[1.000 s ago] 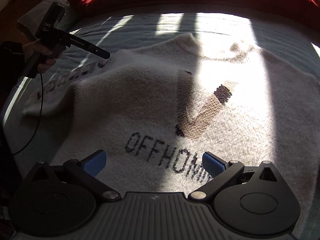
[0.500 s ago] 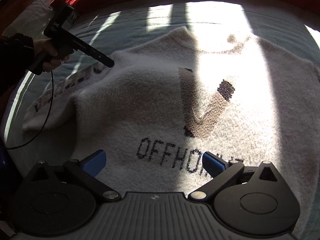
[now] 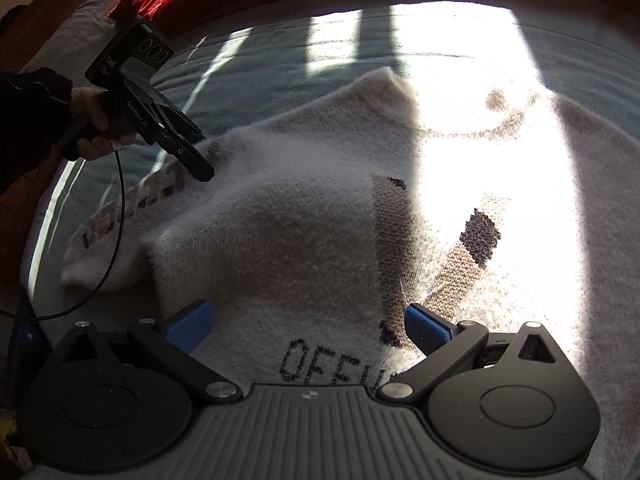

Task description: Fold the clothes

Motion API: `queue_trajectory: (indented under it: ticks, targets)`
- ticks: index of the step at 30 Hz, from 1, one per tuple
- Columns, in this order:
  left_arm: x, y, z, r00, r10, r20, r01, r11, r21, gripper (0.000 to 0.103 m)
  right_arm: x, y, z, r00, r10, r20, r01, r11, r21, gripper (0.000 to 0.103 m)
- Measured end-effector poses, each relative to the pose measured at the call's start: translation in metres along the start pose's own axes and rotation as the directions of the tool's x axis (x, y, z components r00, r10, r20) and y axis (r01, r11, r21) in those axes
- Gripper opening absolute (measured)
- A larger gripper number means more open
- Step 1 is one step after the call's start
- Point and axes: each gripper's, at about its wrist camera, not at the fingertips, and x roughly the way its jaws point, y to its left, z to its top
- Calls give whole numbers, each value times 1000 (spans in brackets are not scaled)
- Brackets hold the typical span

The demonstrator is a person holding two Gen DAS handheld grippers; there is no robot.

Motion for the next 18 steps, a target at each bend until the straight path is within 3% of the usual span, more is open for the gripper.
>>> queue_trajectory:
  ticks: [2, 3, 7, 11, 12, 14, 18]
  targets:
    - [0, 6, 1, 999, -24, 25, 25, 999, -30, 72, 4, -4, 3, 1000, -3, -6, 3, 1000, 13, 103]
    - [1, 5, 2, 999, -16, 41, 18, 999, -38, 66, 6, -6, 5, 1000, -3, -11, 3, 1000, 20, 103]
    - [-6, -15, -5, 991, 129, 28, -128, 992, -8, 22, 12, -11, 9, 999, -18, -29, 19, 999, 36, 103]
    - [-16, -50, -6, 962, 271, 43, -273, 960, 56, 15, 11, -15, 17, 999, -31, -30, 32, 999, 43, 103]
    - [-16, -60, -6, 947, 318, 47, -321, 943, 86, 14, 11, -16, 20, 999, -36, -27, 37, 998, 42, 103]
    - [-18, -77, -4, 889, 452, 79, -459, 873, 165, 5, 8, -15, 26, 999, -45, -12, 45, 998, 38, 103]
    - [-18, -69, 9, 818, 563, 121, -575, 808, 126, 6, 3, -14, 32, 999, -39, 19, 38, 998, 43, 103]
